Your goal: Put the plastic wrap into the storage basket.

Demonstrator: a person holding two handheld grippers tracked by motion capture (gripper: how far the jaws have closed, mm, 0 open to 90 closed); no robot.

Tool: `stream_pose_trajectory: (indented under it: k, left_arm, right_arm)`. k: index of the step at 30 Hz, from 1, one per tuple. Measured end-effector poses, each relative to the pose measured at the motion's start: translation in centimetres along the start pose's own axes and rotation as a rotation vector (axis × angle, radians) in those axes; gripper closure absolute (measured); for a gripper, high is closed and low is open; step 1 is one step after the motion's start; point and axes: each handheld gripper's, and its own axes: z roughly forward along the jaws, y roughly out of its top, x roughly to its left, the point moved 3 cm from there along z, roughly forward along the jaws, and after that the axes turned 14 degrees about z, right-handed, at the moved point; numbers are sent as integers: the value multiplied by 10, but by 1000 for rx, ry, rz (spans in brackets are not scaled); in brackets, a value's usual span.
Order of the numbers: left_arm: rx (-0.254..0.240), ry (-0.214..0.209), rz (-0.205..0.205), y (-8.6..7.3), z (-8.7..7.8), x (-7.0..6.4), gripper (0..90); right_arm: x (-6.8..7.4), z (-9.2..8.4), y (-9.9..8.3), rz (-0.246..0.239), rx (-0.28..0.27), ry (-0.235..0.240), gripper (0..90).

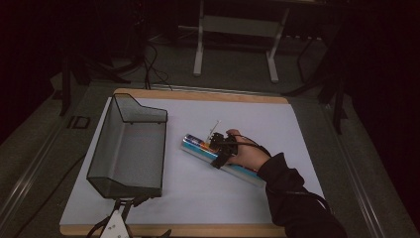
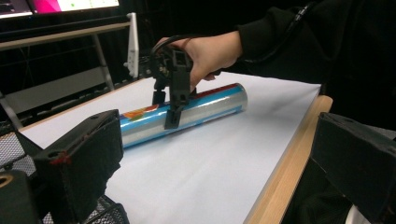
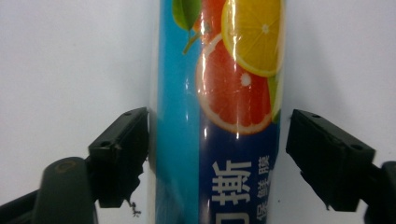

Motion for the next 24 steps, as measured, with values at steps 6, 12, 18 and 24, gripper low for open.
stream_pose_trajectory:
  k: [6,12,18,24]
  left_arm:
    - [0,-5,0,0,0,0,31]
    - [0,-5,1,0,0,0,31]
    - [4,-4,5,0,0,0,32]
    - [8,-1,5,-1,0,0,32]
  right_arm:
    - [-1,8,6,24,116,5,244]
    - [-3,18,5,61,184,73,300]
    - [2,17,5,47,183,22,314]
    - [1,10,5,74,150,20,316]
